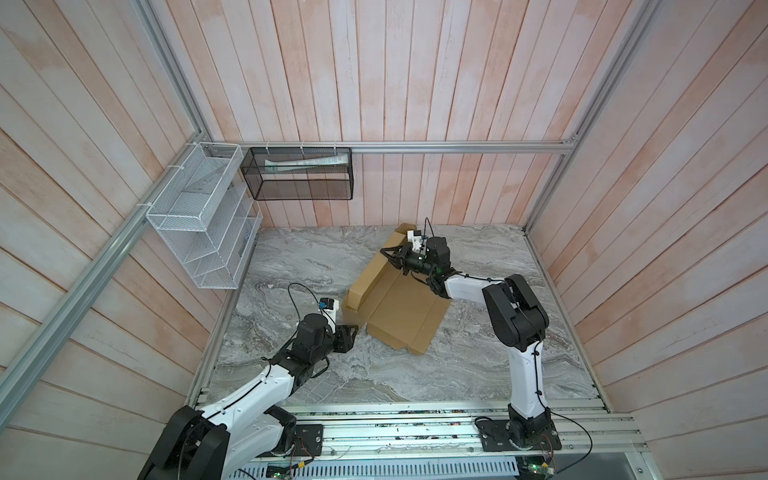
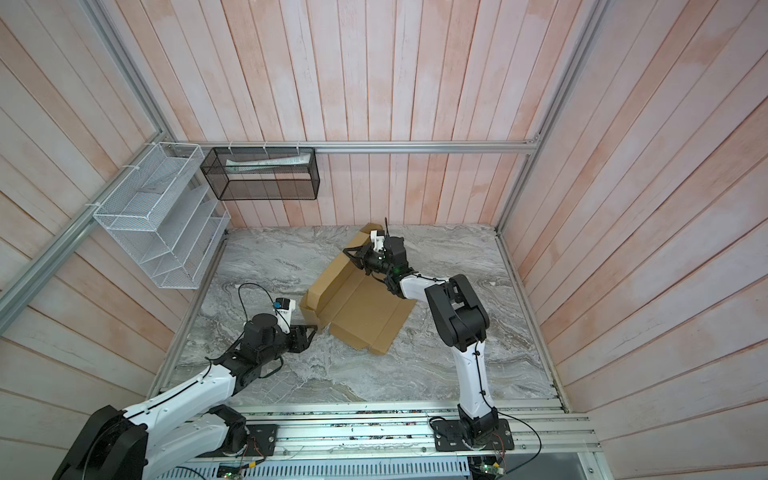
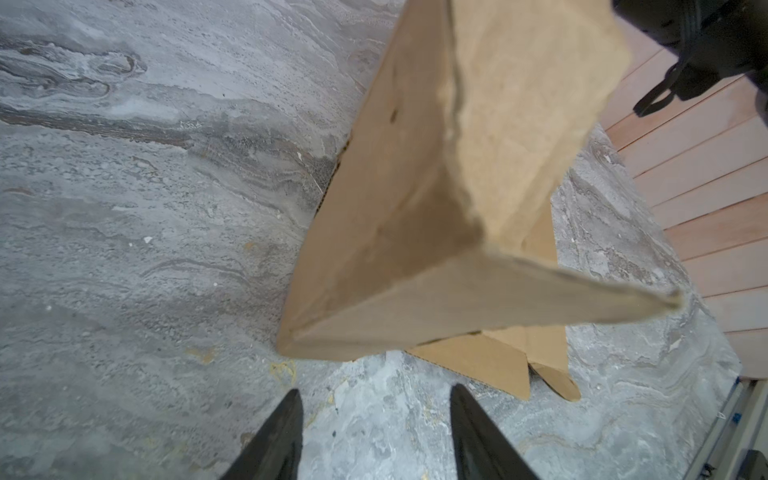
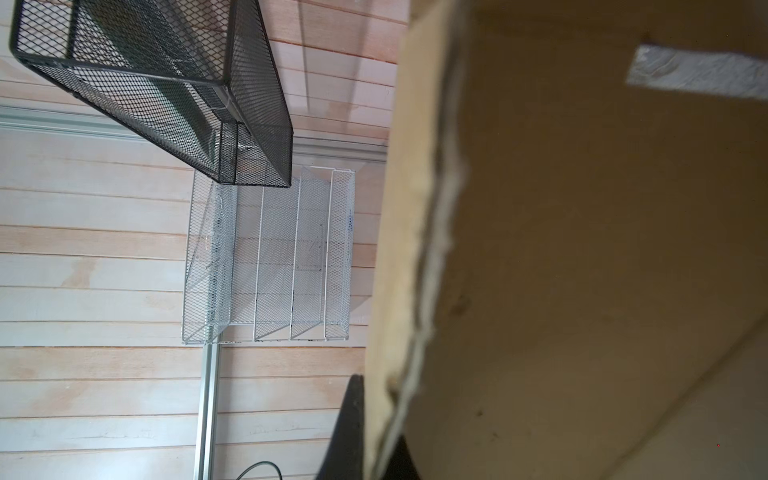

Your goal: Fold the paper box

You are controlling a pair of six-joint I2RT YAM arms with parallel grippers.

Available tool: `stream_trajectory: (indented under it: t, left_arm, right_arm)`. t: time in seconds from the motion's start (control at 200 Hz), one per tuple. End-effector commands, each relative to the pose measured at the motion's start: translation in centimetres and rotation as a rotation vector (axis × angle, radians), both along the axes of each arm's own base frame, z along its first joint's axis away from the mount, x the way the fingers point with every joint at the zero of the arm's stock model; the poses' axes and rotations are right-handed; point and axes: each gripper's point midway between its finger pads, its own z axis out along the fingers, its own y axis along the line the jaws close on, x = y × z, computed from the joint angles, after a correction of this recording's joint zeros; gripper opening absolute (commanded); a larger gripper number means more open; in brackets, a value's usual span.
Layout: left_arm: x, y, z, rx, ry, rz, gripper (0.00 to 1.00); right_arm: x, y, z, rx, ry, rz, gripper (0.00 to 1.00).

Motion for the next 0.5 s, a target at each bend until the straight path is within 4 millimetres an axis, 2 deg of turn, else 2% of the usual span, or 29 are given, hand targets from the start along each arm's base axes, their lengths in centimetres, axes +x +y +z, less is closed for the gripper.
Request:
stream_trajectory:
  t: [0.0,0.22,0.495]
  left_arm:
    - [0.5,-0.9,0.9,-0.027,-0.014,-0.018,0.58]
    - [0.9,-1.3,0.5,-0.037,-0.006,-0.021,0.54]
    - [1.7,-2.8,1.4,-0.049,-0.034,-0.055,0.4]
  right_arm:
    - [0.2,-0.2,-1.9,-0.015,0.0,-0.004,0.0]
    - [0.4,-0.1,-1.9,-0.013,0.001,-0.003,0.0]
    - [0.6,-0.1,-1.6,-0.016,-0.001,-0.006,0.0]
